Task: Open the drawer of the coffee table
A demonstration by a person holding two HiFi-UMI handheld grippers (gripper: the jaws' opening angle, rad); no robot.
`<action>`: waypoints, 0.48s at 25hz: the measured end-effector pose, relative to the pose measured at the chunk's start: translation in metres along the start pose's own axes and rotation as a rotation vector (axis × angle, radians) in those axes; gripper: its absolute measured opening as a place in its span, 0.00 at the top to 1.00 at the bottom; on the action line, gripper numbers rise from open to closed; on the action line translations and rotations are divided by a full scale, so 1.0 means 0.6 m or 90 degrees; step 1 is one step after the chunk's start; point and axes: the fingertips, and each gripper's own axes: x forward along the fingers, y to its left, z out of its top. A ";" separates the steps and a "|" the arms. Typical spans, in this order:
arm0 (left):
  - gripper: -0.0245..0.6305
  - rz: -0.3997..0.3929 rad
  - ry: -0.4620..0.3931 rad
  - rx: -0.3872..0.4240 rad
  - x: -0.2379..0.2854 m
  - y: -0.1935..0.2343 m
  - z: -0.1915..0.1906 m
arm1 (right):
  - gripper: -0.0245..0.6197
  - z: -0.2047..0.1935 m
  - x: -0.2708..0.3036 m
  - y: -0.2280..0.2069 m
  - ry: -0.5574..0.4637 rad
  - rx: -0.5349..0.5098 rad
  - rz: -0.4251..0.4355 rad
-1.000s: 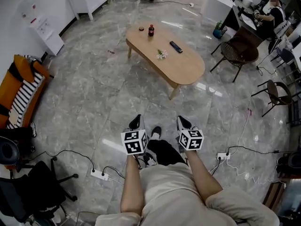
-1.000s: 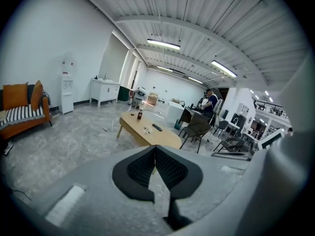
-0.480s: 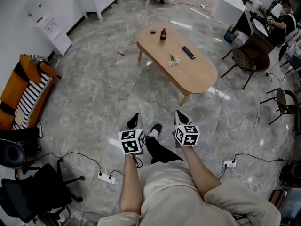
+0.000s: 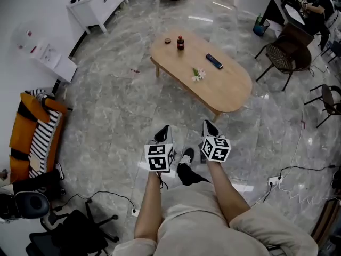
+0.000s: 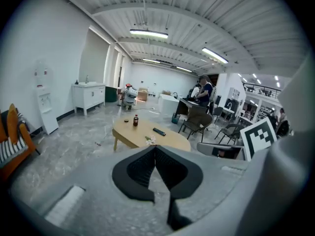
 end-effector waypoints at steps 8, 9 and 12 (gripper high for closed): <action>0.95 -0.067 0.024 0.088 0.159 -0.010 0.096 | 0.94 0.073 0.098 -0.063 -0.059 0.100 -0.113; 0.95 -0.071 0.030 0.092 0.169 -0.009 0.099 | 0.94 0.075 0.107 -0.053 -0.059 0.094 -0.107; 0.95 -0.066 0.040 0.083 0.196 0.007 0.107 | 0.94 0.084 0.125 -0.045 -0.060 0.081 -0.097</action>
